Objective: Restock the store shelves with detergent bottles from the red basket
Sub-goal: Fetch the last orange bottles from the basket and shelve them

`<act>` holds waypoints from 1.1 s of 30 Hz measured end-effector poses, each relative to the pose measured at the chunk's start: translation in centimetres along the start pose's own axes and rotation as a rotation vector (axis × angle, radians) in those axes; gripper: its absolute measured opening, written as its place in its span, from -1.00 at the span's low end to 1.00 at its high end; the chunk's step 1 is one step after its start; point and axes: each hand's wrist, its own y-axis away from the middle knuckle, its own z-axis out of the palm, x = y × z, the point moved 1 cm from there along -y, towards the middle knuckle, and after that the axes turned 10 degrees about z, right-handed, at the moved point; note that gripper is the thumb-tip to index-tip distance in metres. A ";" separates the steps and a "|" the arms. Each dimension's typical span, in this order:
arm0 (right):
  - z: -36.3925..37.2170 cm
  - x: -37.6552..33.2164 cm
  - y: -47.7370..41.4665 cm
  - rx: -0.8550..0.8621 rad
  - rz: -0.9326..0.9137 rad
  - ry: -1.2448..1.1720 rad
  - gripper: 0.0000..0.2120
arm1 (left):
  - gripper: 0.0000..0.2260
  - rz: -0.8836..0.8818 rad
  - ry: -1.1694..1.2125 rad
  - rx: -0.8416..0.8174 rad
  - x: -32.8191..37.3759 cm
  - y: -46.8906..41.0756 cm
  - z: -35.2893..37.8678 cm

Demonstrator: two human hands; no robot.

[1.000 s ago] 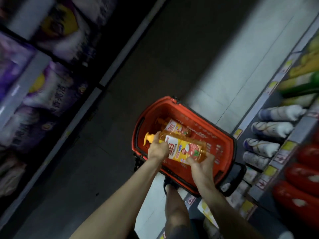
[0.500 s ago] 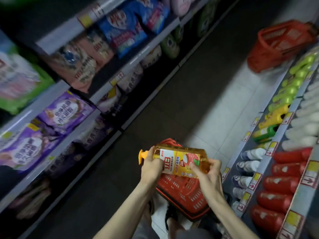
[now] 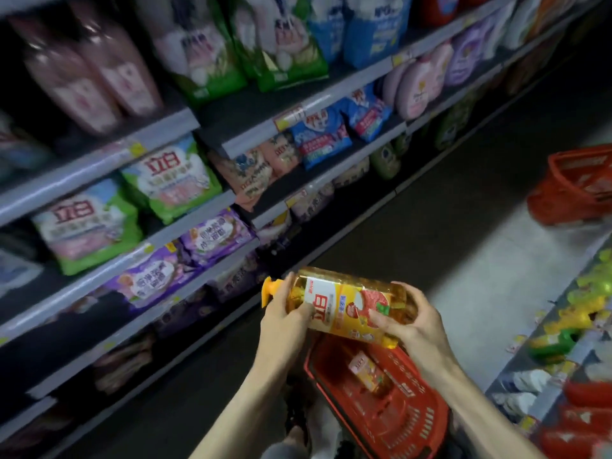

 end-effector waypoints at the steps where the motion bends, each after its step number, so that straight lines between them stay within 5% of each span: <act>1: 0.6 -0.7 -0.1 -0.017 0.007 -0.014 -0.22 | -0.42 0.024 -0.014 0.016 0.6 0.2 -1.0; 4: 2.6 -2.1 -0.5 -0.068 0.020 -0.069 -0.20 | -0.40 0.083 0.006 0.083 1.9 0.5 -3.7; 8: 6.3 -3.7 -1.0 -0.176 0.080 -0.233 -0.15 | -0.30 0.166 0.245 0.393 2.1 2.8 -6.5; 11: 10.2 -5.5 -0.4 -0.306 0.149 -0.327 -0.36 | -0.04 0.127 0.466 0.454 1.8 3.8 -8.5; 15: 16.3 -7.3 1.5 -0.485 0.181 -0.292 -0.39 | -0.44 0.090 0.689 0.280 2.9 4.9 -11.2; 19: 22.6 -8.6 4.1 -0.630 0.123 -0.126 -0.38 | -0.39 0.179 0.747 0.392 3.8 5.6 -16.3; 25: 32.0 -10.1 8.7 -0.858 0.002 0.255 -0.23 | -0.43 0.279 0.646 0.585 3.0 11.3 -27.5; 29: 39.6 -12.7 13.8 -0.984 -0.130 0.380 -0.44 | -0.47 0.371 0.487 0.639 2.5 16.6 -34.4; 33: 48.2 -13.4 20.2 -1.117 -0.235 0.498 -0.38 | -0.54 0.421 0.396 0.708 1.5 22.0 -41.0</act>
